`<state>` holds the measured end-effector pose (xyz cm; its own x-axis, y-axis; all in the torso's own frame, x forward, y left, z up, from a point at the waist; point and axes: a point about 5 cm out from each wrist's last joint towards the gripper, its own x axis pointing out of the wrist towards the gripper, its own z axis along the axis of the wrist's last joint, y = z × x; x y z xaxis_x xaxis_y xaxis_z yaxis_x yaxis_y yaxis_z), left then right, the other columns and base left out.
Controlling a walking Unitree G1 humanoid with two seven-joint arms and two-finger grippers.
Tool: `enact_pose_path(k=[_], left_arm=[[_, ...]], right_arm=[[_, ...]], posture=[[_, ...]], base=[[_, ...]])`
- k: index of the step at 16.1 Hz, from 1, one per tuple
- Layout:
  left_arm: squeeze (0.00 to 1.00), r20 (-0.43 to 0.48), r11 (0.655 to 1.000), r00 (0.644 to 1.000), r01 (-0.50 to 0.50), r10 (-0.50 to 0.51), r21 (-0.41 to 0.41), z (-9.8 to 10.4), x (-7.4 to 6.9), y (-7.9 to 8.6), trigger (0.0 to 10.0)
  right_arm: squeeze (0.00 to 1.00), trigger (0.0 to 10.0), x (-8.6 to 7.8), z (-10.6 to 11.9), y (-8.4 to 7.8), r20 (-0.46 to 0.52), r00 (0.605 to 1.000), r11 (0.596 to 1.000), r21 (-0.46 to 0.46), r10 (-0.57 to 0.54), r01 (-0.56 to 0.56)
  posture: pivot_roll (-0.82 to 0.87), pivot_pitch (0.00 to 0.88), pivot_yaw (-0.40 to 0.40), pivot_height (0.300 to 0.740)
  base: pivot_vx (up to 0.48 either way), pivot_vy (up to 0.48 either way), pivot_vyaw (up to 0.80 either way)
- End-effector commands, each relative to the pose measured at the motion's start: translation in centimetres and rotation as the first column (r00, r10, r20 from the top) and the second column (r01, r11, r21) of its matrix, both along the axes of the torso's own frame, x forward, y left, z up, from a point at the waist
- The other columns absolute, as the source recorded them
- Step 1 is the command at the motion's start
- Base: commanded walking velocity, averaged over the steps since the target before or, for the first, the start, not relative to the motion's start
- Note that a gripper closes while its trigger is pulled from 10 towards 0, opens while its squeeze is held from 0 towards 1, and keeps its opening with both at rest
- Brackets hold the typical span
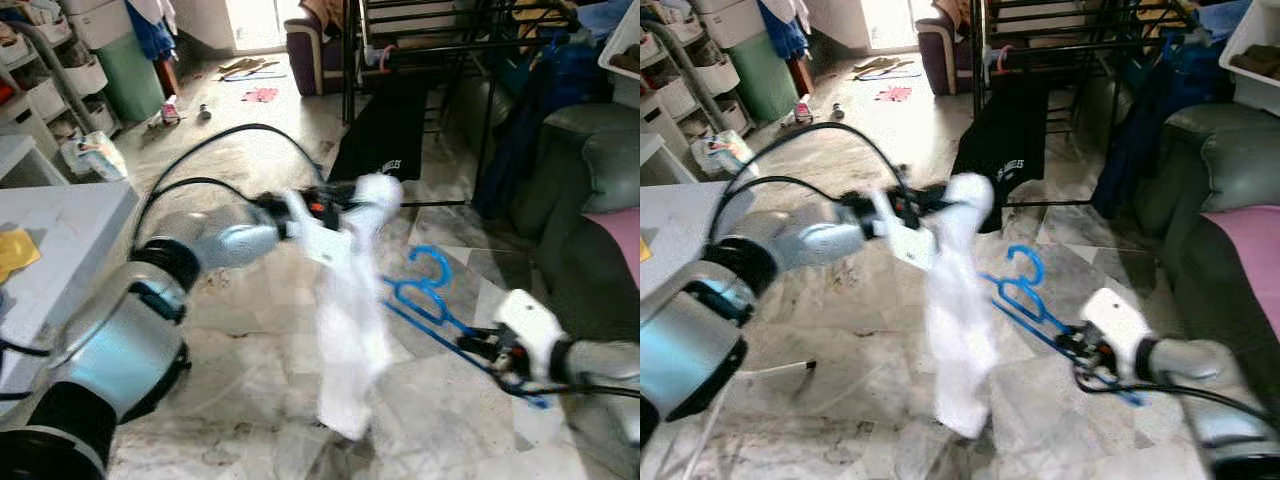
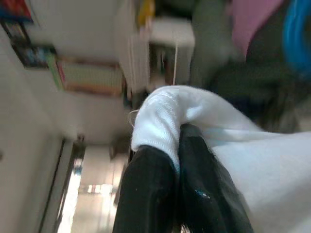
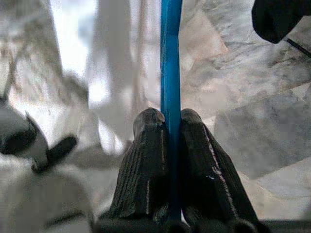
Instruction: Hang hanger
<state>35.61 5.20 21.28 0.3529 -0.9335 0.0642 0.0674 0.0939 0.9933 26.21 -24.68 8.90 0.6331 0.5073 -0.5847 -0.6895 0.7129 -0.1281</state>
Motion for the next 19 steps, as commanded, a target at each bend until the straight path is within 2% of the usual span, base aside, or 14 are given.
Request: enact_pose_path(k=[1, 2, 4, 6, 7, 9, 10, 12, 13, 14, 15, 17, 18, 19], left_arm=[[0.0, 0.029, 0.997, 0.998, 0.058, -0.056, -0.056, 1.8, -0.3, -0.4, 10.0], [0.0, 0.021, 0.988, 0.991, 0.135, -0.134, -0.075, 1.9, -1.1, -1.2, 10.0], [0.0, -0.002, 0.967, 0.97, 0.243, -0.244, -0.081, 1.4, -2.4, -2.1, 10.0], [0.0, -0.027, 0.962, 0.964, 0.263, -0.266, -0.076, 0.8, -2.8, -2.2, 10.0], [0.0, -0.058, 0.962, 0.961, 0.266, -0.27, -0.067, 0.2, -2.9, -2.1, 10.0], [0.0, -0.12, 0.976, 0.97, 0.216, -0.214, 0.003, -1.5, -2.6, -1.0, 10.0], [0.0, -0.158, 0.983, 0.973, 0.179, -0.171, 0.038, -2.4, -2.4, -0.3, 10.0], [0.0, -0.176, 0.99, 0.976, 0.138, -0.129, 0.042, -3.1, -2.2, 0.2, 10.0], [0.0, -0.206, 0.992, 0.971, 0.127, -0.123, 0.006, -3.6, -2.4, 0.2, 10.0], [0.0, -0.232, 0.992, 0.965, 0.124, -0.125, -0.017, -4.2, -2.8, 0.0, 10.0], [0.0, -0.261, 0.992, 0.957, 0.121, -0.126, -0.034, -5.0, -3.2, -0.4, 10.0], [0.0, -0.307, 0.993, 0.945, 0.1, -0.114, -0.061, -6.5, -3.9, -0.9, 10.0], [0.0, -0.309, 0.991, 0.943, 0.099, -0.121, -0.086, -6.7, -4.1, -1.1, 10.0], [0.0, -0.32, 0.987, 0.937, 0.108, -0.141, -0.12, -6.8, -4.5, -1.5, 10.0]], right_arm=[[0.0, 10.0, 0.6, 0.1, -0.3, 0.025, 0.998, 0.998, 0.004, -0.058, 0.058], [0.0, 10.0, 1.3, -0.7, -0.4, 0.044, 0.987, 0.988, 0.006, -0.157, 0.157], [0.0, 10.0, 3.1, -0.8, -0.9, 0.086, 0.919, 0.922, 0.082, -0.385, 0.378], [0.0, 10.0, 4.0, -0.3, -1.3, 0.139, 0.879, 0.89, 0.09, -0.456, 0.448], [0.0, 10.0, 4.5, 0.3, -1.4, 0.163, 0.855, 0.87, 0.123, -0.493, 0.478], [0.0, 10.0, 5.1, 0.9, -1.7, 0.206, 0.83, 0.855, 0.116, -0.518, 0.505], [0.0, 10.0, 5.5, 1.3, -2.1, 0.218, 0.793, 0.823, 0.146, -0.569, 0.55], [0.0, 10.0, 5.9, 1.9, -2.4, 0.188, 0.726, 0.748, 0.239, -0.661, 0.619], [0.0, 10.0, 6.5, 2.7, -1.6, 0.105, 0.67, 0.649, 0.394, -0.735, 0.651], [0.0, 10.0, 7.0, 3.5, -0.2, 0.036, 0.67, 0.592, 0.506, -0.742, 0.628], [0.0, 10.0, 7.4, 4.4, 1.2, -0.031, 0.681, 0.529, 0.605, -0.731, 0.596], [0.0, 10.0, 8.1, 6.5, 4.8, -0.184, 0.747, 0.375, 0.774, -0.638, 0.511], [0.0, 10.0, 8.2, 7.3, 5.9, -0.271, 0.759, 0.248, 0.835, -0.592, 0.491], [0.0, 10.0, 8.2, 8.0, 7.1, -0.33, 0.77, 0.149, 0.866, -0.546, 0.477]], posture=[[0.0, 0.009, 0.114, 0.74], [0.0, 0.012, 0.112, 0.74], [0.0, 0.015, 0.109, 0.74], [0.0, 0.017, 0.107, 0.74], [0.0, 0.02, 0.102, 0.74], [0.0, 0.023, 0.099, 0.74], [0.0, 0.026, 0.098, 0.74], [0.0, 0.03, 0.096, 0.74], [0.0, 0.033, 0.092, 0.74], [-0.01, 0.034, 0.088, 0.74], [-0.01, 0.035, 0.084, 0.74], [-0.01, 0.037, 0.077, 0.74], [-0.01, 0.037, 0.07, 0.74], [-0.01, 0.037, 0.061, 0.74]], base=[[0.0, 0.0, 0.0], [0.0, 0.0, 0.0], [0.0, 0.0, 0.0], [0.0, 0.0, 0.0], [0.0, 0.0, 0.0], [0.0, 0.0, 0.0], [0.0, 0.0, 0.0], [0.0, 0.0, 0.0], [0.0, 0.0, 0.0], [0.0, 0.0, 0.0], [0.0, 0.0, 0.0], [0.0, 0.0, 0.0], [0.0, 0.0, 0.0], [0.0, 0.0, 0.0]])
